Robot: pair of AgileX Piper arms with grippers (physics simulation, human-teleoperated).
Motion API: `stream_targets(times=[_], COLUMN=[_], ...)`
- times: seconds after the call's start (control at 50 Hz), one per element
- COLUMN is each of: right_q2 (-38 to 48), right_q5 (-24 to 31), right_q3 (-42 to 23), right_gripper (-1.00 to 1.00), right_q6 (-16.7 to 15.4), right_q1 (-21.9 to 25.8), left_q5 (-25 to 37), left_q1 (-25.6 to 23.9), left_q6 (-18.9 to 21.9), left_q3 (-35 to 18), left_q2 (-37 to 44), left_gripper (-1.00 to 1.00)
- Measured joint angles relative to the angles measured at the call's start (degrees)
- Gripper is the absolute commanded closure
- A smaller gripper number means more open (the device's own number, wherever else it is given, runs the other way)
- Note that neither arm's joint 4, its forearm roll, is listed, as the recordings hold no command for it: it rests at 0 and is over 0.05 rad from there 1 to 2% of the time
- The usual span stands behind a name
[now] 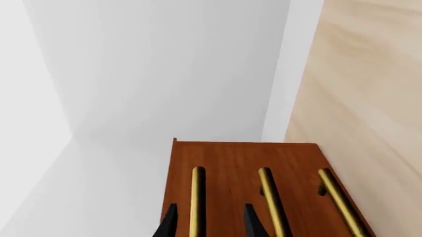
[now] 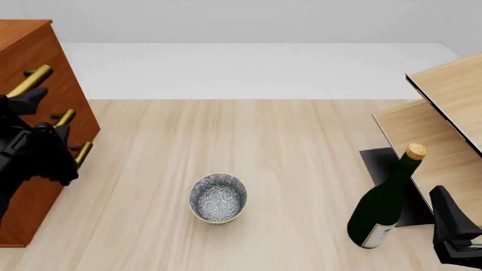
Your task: Close the bottom drawer of the cabinet and open the top drawer.
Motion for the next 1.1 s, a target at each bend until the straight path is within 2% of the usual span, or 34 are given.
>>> stream_targets(times=[0.58, 1.1], right_q2=[0.0, 0.0], right_q5=[0.0, 0.1], right_q3=[0.0, 0.0], right_gripper=[-1.00, -1.00], right_q6=[-0.3, -0.3], right_q1=[0.0, 0.1], left_q5=[1.6, 1.1], left_q1=[5.7, 9.1], left_q6=[0.7, -0.4], left_q3=[-1.2, -3.5], left_q2=[-2.2, 1.1], left_gripper=[-1.00, -1.00])
